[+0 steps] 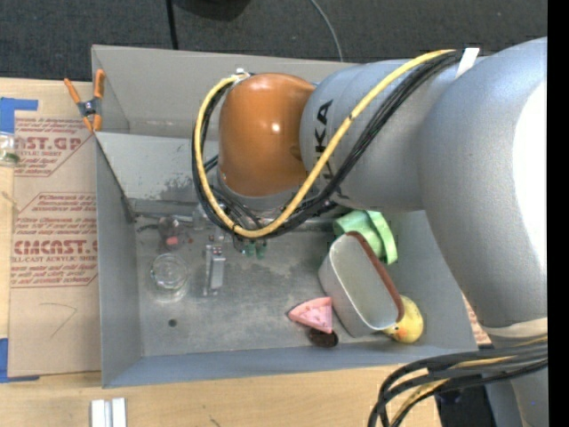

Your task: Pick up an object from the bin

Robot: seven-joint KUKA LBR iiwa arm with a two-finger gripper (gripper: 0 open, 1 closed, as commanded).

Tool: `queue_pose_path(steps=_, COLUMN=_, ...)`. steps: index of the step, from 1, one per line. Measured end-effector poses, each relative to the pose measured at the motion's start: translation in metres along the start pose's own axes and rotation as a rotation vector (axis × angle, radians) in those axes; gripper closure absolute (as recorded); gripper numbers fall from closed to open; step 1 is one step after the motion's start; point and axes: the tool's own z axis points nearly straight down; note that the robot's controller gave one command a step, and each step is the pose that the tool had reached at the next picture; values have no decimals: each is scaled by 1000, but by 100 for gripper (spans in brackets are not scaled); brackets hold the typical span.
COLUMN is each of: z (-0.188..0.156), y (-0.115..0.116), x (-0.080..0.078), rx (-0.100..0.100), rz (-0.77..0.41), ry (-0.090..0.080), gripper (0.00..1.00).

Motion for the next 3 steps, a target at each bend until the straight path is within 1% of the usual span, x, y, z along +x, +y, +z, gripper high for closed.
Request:
queue_pose_path(steps=1, z=-5, y=-1, x=-2, rx=-1, rz=2, ry=-7, gripper=0)
queue_pose_path(steps=2, z=36, y=-3, x=0, rx=-4, rz=4, ry=-13, gripper=0)
queue_pose_path(steps=3, z=85, y=-8, x=4, rx=-3, rz=31, ry=-7, gripper=0)
